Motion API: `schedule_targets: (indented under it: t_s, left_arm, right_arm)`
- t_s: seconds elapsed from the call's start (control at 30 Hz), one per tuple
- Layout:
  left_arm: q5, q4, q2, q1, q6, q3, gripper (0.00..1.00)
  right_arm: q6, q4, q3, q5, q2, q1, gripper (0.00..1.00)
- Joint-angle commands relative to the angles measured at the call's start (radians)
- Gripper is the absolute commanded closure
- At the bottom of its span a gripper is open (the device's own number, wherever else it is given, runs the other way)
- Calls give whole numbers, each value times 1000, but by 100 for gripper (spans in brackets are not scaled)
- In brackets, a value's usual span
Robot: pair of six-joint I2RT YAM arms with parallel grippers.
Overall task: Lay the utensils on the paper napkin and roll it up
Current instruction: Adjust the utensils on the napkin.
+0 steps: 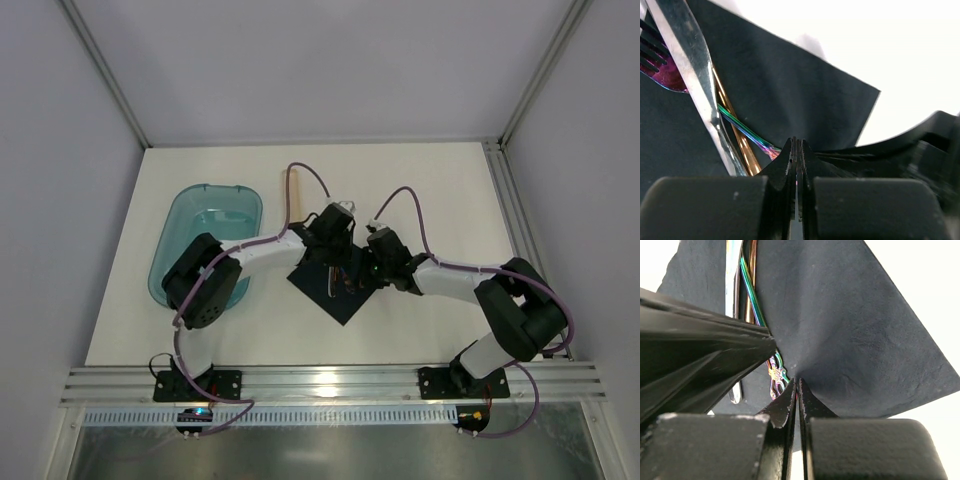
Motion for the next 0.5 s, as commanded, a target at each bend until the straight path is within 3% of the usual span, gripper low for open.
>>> schedule_targets:
  t_s: [0.0, 0.47]
  left_arm:
    - [-35, -10, 20, -9, -6, 41, 100]
    - [-89, -74, 66, -18, 22, 41, 100]
  right_arm:
    - [11, -3, -16, 39, -24, 7, 96]
    - [26, -6, -13, 50, -15, 7, 96]
